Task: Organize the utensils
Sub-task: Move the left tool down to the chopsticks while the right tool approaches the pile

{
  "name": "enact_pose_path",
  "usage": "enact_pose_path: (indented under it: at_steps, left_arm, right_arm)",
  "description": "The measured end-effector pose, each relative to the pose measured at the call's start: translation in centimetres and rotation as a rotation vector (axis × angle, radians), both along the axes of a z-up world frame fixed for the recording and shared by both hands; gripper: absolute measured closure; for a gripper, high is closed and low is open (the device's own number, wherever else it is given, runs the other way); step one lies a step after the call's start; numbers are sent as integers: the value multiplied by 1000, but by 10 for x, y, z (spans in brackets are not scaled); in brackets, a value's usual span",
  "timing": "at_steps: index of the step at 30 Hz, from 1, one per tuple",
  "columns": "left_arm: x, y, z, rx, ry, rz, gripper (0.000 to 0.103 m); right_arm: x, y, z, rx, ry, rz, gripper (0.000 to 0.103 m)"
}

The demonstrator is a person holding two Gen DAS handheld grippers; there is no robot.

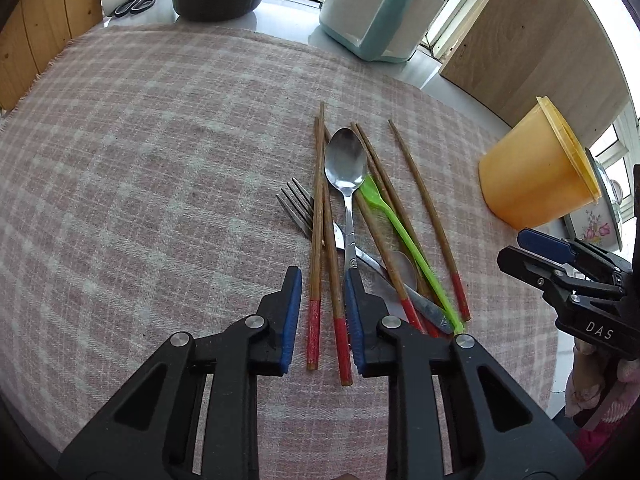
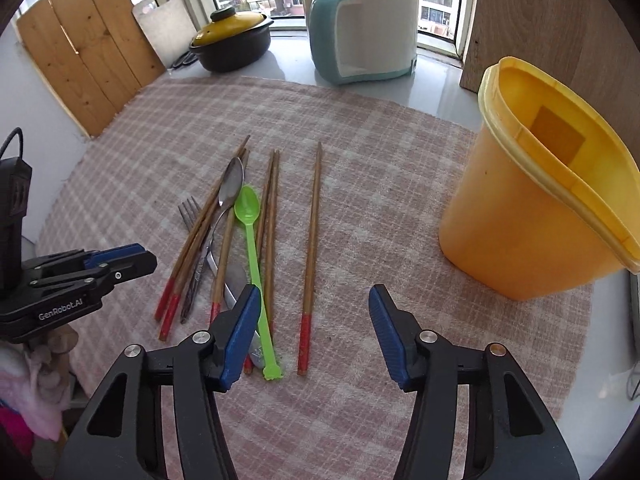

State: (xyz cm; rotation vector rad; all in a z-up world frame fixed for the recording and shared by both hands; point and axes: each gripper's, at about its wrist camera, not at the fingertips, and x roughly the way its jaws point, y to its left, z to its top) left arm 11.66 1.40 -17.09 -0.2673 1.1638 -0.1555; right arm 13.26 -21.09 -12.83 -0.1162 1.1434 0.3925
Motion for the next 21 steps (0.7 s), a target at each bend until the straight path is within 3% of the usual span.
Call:
enact_pose_path:
  at_steps: [6,21]
  left_arm:
    - [18,1,-17,13,17,-25,90]
    - [37,-2,-32,11,30,-105,90]
  right_arm:
    - [15,14,-18,-34,43,0,67]
    - [48,35,-45,-101,112,-35,68]
